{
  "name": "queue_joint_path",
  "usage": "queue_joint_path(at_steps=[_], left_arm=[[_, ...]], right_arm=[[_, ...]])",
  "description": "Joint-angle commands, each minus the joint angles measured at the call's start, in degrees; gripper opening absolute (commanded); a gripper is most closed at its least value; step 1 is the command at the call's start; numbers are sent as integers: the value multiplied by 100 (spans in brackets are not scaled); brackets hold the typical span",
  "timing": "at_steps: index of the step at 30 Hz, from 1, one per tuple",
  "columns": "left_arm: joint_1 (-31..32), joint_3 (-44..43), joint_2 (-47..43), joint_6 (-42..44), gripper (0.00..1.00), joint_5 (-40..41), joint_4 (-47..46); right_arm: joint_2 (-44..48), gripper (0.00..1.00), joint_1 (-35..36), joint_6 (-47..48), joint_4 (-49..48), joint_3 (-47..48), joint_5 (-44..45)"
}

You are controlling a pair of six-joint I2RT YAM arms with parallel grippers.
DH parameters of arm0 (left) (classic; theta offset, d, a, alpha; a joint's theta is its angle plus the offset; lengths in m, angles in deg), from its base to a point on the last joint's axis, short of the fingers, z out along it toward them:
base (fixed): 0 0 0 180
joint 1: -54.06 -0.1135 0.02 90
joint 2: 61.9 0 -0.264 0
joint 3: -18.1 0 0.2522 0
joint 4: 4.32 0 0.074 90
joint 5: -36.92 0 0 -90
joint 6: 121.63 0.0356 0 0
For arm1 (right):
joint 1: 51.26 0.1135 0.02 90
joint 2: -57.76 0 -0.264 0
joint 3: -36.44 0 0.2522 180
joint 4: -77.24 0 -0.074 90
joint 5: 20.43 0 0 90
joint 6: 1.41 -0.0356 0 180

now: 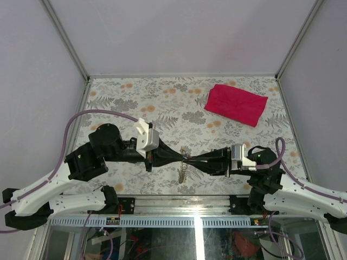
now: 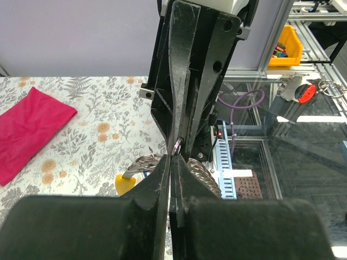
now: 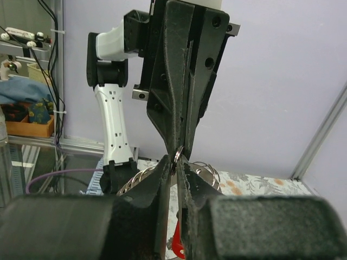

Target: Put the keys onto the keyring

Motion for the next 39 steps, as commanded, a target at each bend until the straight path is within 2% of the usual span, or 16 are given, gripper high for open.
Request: queue_joint_path(at_steps=[1,16,26,29,32,34,37,39], left_arm=[[37,-307,105,240,0,184,171],[33,-447,156,344,0,259,396],[37,-422,136,337,0,223,431],[36,-421,137,335,0,222,445],[34,-421,135,343,0,223,466],[37,-421,131,346,0,230,462],[35,-342,44,324,9,247,349],[37,-157,-131,253,20,255,96]], right_arm=[[74,15,39,285,273,343,173],[189,19,35,614,579,348,426],[268,17,34,679,605,337,536],[265,13,37,677,653,358,528],[243,3,34,666,661,365,508],[218,0,39,623,643,365,493],[171,0,37,473,455,321,462],[139,0,34,301,159,239,430]])
